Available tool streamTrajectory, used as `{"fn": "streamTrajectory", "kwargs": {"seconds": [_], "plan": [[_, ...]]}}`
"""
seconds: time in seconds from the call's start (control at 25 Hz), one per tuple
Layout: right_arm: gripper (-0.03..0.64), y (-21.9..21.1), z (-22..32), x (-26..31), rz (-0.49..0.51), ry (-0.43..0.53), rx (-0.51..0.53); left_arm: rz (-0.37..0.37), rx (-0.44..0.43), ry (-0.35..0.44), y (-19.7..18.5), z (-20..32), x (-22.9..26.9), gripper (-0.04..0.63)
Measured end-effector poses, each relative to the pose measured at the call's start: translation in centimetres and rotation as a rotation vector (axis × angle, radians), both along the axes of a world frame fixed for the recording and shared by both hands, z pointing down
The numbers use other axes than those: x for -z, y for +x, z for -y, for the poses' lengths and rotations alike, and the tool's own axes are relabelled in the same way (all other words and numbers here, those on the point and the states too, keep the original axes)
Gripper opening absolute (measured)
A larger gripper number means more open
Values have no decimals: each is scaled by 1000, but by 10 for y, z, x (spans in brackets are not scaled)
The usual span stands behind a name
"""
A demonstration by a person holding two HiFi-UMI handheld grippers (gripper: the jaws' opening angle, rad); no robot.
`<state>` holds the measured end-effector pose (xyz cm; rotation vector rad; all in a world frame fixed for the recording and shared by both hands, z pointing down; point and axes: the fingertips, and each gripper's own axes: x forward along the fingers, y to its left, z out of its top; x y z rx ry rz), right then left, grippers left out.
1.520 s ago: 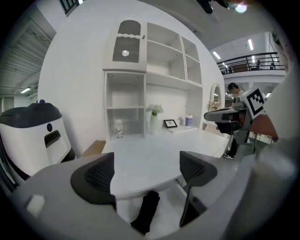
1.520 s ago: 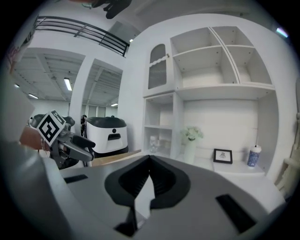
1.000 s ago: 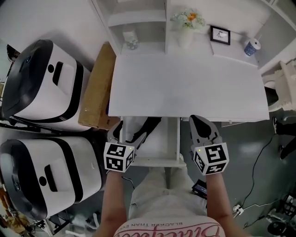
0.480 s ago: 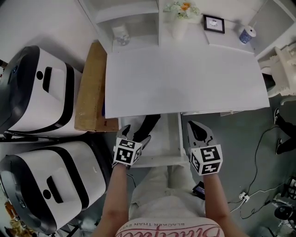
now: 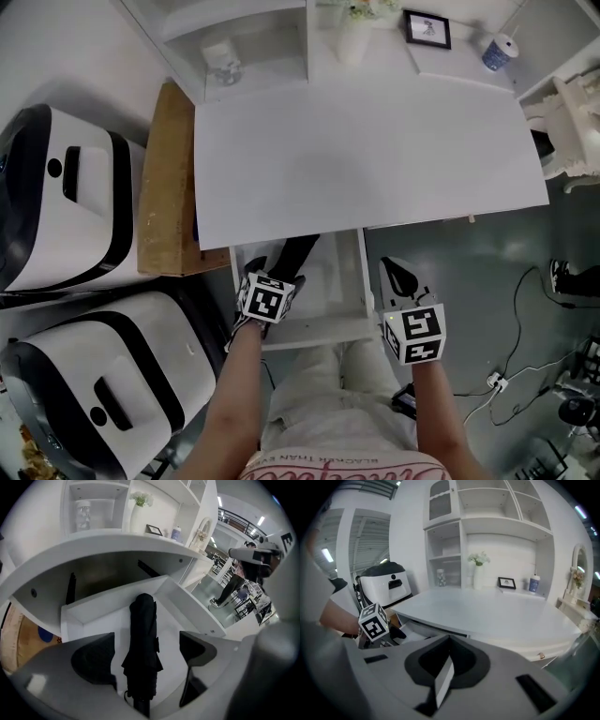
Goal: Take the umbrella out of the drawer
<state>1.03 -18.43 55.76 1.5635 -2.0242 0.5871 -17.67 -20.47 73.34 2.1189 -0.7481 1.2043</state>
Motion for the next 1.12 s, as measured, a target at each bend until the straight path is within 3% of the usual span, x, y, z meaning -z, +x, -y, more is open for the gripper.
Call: {"fn": "streamTrajectory", "kwargs": {"seconds": [0.44, 0.72, 0.92, 1.12], "plan": [[8, 10, -10, -31, -32, -70, 3, 129, -36, -80, 3, -5, -70, 436], [8, 13, -9, -41, -29, -86, 12, 209, -20, -51, 3, 1, -91, 431], [8, 14, -11, -42, -35, -87, 20, 208, -24, -56, 3, 5, -94, 422], [8, 19, -20, -45, -41, -100, 20, 205, -45, -39, 14, 3, -89, 279]]}}
